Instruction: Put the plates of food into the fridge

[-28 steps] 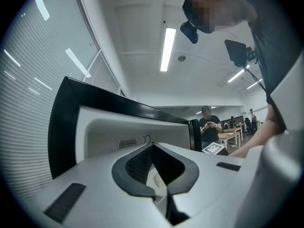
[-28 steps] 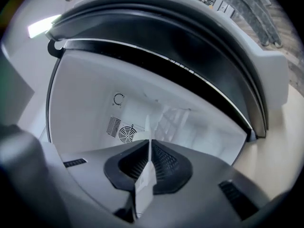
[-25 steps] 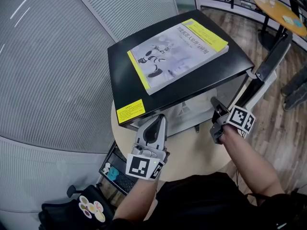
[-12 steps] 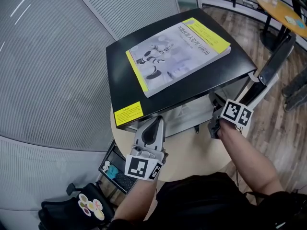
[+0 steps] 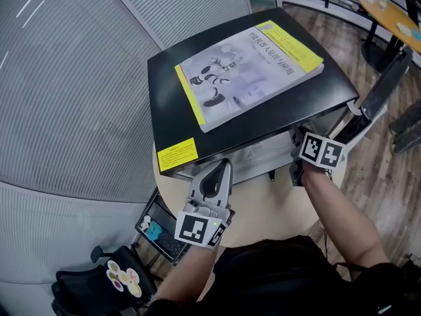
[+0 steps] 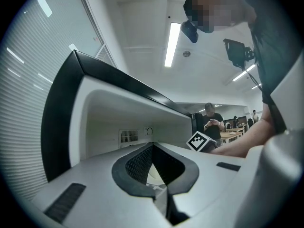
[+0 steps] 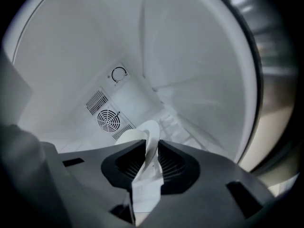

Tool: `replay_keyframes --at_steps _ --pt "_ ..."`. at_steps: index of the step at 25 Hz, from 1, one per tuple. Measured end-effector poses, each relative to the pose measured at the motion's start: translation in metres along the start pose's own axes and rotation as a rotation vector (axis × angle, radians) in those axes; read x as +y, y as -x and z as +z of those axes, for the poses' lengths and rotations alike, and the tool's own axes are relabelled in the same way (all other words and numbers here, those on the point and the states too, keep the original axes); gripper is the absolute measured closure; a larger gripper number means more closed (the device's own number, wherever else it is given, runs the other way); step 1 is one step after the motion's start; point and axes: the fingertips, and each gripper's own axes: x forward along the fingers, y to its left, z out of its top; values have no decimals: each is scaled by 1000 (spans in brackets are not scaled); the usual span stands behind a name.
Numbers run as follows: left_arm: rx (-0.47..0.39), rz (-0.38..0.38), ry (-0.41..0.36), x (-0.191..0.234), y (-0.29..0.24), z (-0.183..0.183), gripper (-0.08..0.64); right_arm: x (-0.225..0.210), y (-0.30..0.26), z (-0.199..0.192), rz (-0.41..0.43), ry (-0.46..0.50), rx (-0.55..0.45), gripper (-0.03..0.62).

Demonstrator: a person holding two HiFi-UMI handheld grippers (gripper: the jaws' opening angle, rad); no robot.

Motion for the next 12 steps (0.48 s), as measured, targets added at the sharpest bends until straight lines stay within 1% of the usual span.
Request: replay_keyframes --at_steps 4,8,12 --pt "7 -14 5 -7 -3 -5 558 -7 -3 -4 -52 105 35 509" --pt "14 -24 6 -12 -6 -6 558 -8 -6 -7 -98 206 59 497" --pt "10 -32 0 -16 -6 -3 558 -7 -4 -5 -124 272 43 480"
